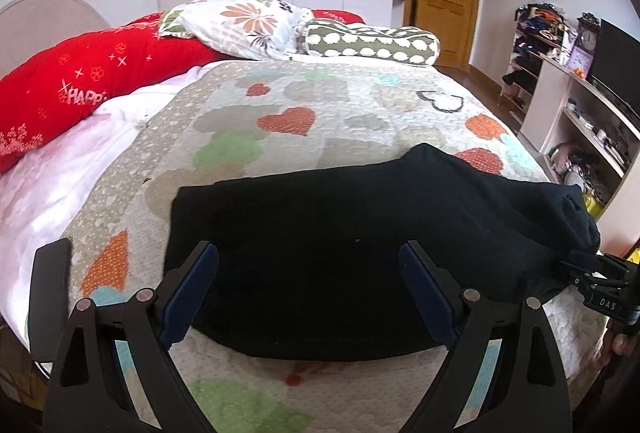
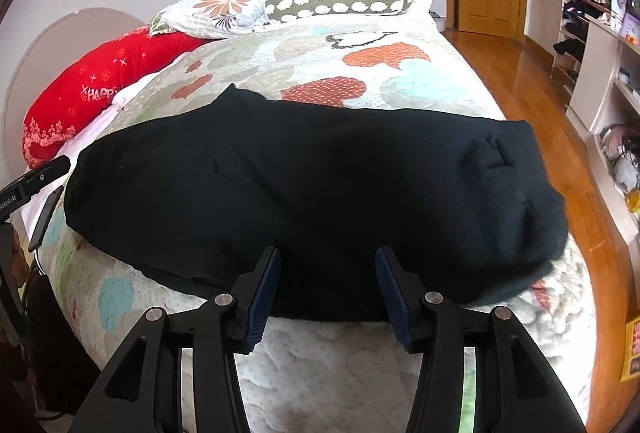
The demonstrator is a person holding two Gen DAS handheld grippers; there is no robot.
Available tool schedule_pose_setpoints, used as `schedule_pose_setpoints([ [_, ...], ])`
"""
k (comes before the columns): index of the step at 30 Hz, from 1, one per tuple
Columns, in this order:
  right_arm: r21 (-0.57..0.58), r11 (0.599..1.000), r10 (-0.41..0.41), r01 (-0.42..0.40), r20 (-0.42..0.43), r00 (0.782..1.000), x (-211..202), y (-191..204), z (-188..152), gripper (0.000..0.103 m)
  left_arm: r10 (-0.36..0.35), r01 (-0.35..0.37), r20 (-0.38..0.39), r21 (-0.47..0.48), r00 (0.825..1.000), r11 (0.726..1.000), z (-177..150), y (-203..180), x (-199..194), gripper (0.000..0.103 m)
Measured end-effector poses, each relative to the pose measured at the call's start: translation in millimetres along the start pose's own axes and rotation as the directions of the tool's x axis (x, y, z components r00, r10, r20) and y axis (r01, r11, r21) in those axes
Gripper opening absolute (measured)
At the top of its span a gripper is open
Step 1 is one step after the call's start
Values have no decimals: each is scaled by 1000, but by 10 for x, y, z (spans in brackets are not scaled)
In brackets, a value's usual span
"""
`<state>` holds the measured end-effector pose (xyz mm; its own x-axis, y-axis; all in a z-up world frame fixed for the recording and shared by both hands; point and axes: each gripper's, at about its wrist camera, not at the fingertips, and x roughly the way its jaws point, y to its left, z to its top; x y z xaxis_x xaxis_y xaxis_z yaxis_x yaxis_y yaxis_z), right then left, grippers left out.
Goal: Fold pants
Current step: 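Grasp the folded pants edge with both grippers and lift it for another fold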
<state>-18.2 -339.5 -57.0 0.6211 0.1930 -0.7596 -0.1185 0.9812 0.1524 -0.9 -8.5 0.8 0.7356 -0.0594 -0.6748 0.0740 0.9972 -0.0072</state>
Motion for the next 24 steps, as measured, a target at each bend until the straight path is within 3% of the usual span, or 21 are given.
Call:
schedule_pose_setpoints([
  [9, 60, 998, -30, 29, 7, 1000, -138, -335, -67, 51, -59, 60, -11, 45, 998, 997, 65, -370, 94, 93],
  [15, 99, 994, -56, 54, 14, 998, -249, -538, -135, 51, -179, 185, -64, 110, 982, 977, 110, -819, 274, 93],
  [19, 153, 986, -76, 74, 9, 997, -309, -745, -219, 55, -295, 314, -136, 153, 946, 937, 190, -1205, 477, 93],
  [22, 223, 975, -18, 11, 29, 999, -352, -922, -266, 55, -354, 387, -196, 170, 914, 906, 282, -1475, 630, 93],
  [24, 265, 964, 23, -34, 43, 999, -350, -1011, -277, 55, -404, 451, -241, 186, 883, 873, 380, -1704, 748, 93],
])
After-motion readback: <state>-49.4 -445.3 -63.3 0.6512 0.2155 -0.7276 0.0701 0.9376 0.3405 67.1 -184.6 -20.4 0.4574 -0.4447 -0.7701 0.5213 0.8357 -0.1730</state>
